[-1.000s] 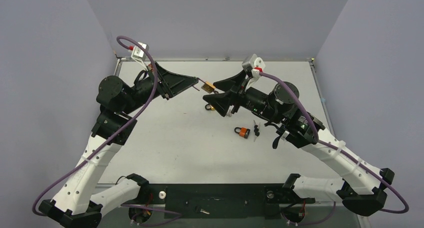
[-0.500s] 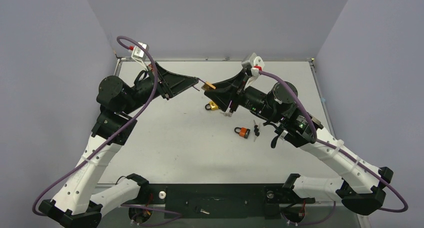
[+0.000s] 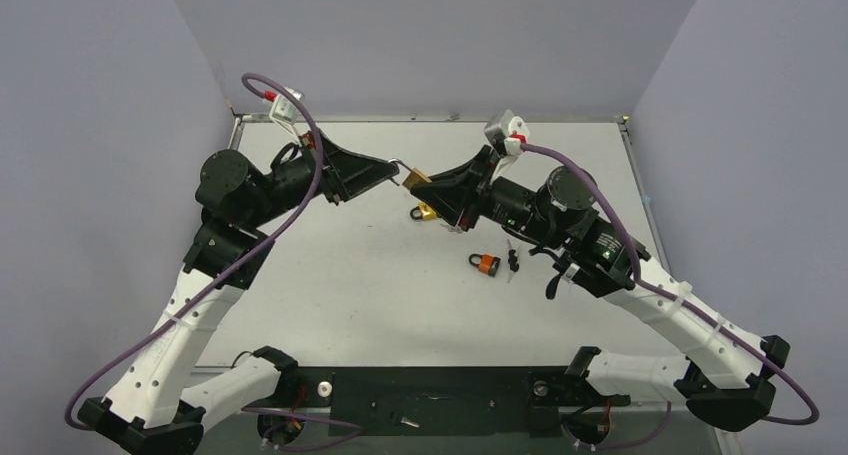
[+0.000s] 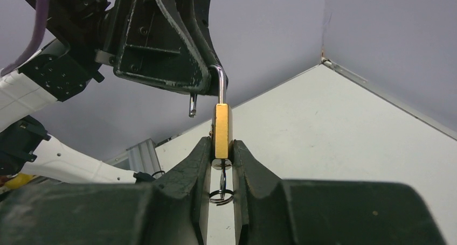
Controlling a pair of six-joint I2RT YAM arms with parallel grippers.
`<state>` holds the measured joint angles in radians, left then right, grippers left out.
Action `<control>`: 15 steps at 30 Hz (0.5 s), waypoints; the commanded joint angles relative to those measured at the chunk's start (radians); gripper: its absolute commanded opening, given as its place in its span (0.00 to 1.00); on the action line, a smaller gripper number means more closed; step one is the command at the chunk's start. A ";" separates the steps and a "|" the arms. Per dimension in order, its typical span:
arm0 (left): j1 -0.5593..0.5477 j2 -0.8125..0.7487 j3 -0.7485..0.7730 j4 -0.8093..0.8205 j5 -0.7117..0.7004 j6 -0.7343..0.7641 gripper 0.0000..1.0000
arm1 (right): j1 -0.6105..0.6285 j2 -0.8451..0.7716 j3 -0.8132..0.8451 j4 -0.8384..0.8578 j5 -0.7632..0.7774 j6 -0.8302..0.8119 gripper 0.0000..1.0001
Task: Lock with the key
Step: Lock the lock.
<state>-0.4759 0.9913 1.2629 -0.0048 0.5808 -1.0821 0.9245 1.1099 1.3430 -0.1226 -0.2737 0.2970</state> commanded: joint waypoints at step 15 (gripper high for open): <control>-0.012 -0.050 0.005 -0.157 0.391 0.362 0.31 | 0.005 -0.263 -0.227 -0.042 -0.188 0.205 0.00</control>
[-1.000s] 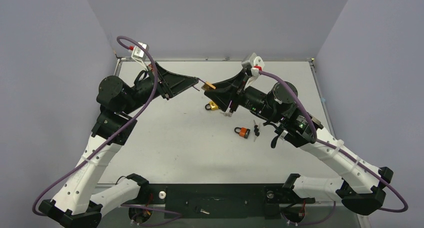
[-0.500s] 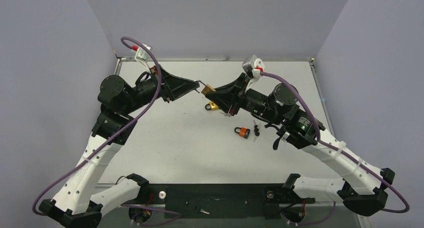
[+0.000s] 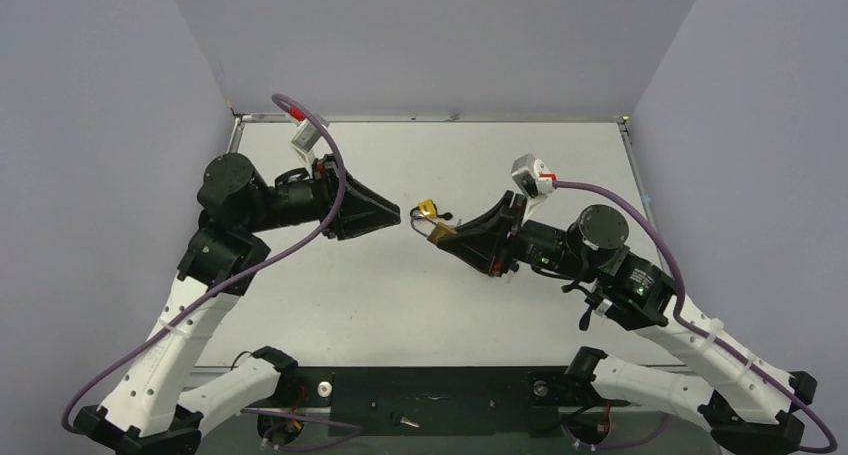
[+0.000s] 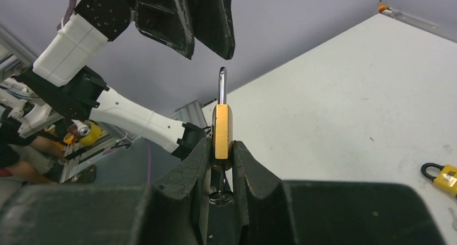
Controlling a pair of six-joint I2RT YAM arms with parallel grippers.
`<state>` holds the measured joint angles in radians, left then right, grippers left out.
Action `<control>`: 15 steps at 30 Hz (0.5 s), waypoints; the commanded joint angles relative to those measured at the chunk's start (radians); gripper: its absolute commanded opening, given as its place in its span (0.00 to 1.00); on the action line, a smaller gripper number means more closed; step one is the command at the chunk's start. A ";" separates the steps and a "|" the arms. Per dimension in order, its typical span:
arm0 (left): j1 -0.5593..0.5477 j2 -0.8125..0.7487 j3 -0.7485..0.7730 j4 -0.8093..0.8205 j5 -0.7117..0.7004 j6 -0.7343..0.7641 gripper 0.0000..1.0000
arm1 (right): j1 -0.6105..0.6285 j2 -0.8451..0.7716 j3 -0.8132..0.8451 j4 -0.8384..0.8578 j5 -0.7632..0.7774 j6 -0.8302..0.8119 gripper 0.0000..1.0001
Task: Lock with the key
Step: Lock the lock.
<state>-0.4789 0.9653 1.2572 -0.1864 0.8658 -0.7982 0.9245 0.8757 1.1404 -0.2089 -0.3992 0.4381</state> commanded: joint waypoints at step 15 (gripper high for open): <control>-0.139 0.015 0.057 -0.191 0.073 0.359 0.36 | 0.007 -0.047 -0.038 0.053 -0.163 0.140 0.00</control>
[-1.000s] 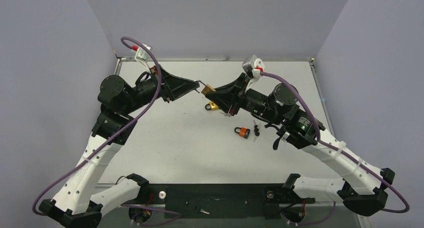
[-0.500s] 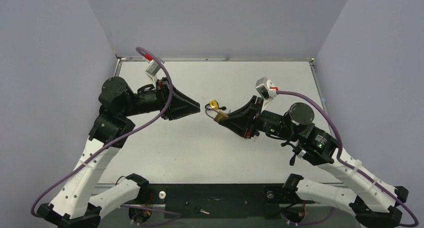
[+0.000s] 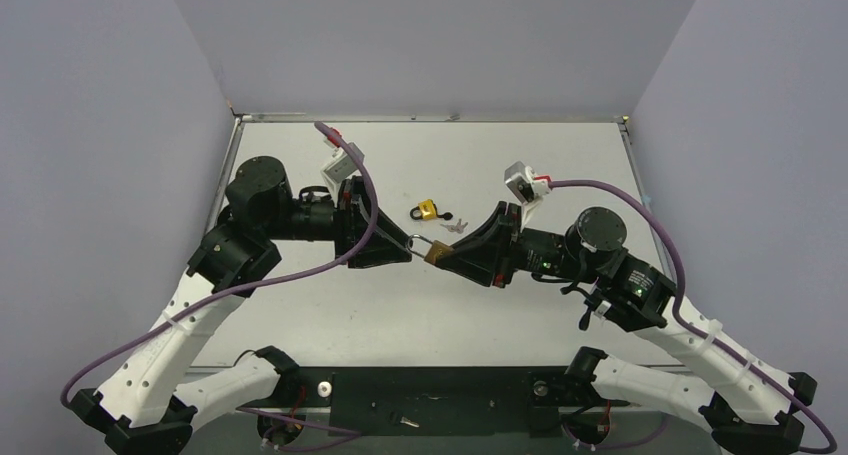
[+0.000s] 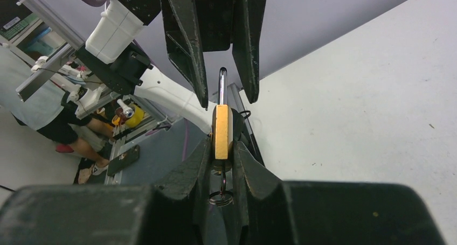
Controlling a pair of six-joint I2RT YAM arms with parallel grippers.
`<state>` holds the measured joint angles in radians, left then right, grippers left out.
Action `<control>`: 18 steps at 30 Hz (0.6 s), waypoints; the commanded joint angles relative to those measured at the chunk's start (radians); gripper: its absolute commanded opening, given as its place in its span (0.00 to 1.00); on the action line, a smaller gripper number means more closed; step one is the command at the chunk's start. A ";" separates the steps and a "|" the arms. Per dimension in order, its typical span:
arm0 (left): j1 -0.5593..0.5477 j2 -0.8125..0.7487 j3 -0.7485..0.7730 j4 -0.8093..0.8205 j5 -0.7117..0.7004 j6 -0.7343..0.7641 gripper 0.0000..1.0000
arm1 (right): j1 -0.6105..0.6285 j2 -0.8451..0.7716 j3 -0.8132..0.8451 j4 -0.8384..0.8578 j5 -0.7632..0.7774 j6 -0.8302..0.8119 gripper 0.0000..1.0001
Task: Lock with the key
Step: Lock the lock.
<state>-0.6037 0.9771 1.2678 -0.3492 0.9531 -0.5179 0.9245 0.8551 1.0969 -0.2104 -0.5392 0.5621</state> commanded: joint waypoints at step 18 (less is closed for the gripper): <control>-0.046 0.016 0.073 0.001 -0.032 0.068 0.33 | 0.007 -0.022 -0.017 0.034 -0.023 0.005 0.00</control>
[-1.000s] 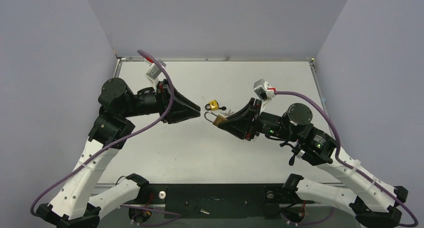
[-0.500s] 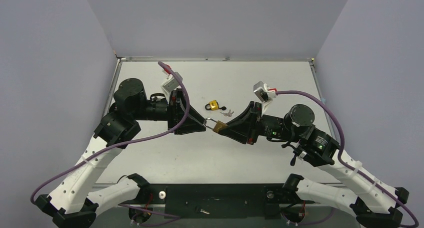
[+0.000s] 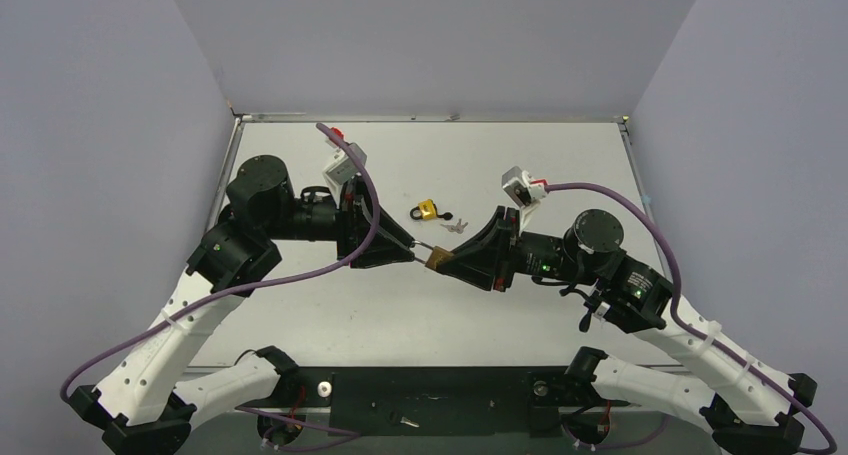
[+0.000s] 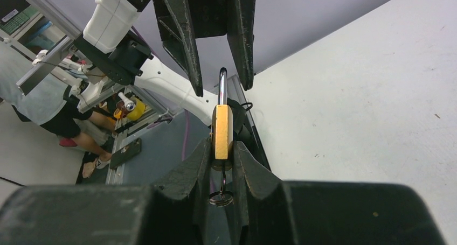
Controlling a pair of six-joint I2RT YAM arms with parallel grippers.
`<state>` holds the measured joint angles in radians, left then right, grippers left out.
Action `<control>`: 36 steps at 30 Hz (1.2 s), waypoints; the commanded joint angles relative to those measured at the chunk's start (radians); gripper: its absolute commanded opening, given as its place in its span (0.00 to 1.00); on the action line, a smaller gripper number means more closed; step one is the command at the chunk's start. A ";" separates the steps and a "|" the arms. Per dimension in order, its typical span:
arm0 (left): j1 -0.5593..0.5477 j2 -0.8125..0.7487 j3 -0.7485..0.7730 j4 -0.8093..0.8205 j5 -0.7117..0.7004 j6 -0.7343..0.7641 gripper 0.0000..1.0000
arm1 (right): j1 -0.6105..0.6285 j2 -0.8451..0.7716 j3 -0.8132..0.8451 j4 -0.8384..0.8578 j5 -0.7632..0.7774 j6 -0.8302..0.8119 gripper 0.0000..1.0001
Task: Lock with the key
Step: Lock the lock.
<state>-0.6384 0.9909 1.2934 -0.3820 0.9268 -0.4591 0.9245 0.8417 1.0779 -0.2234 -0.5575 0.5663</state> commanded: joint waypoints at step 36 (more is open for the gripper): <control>-0.201 0.051 -0.033 0.113 -0.146 -0.020 0.00 | 0.020 0.073 0.043 0.085 0.133 -0.056 0.00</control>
<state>-0.7734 1.0168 1.2892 -0.3046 0.7773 -0.4568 0.9382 0.8497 1.0756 -0.2729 -0.5541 0.5499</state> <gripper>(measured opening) 0.024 0.128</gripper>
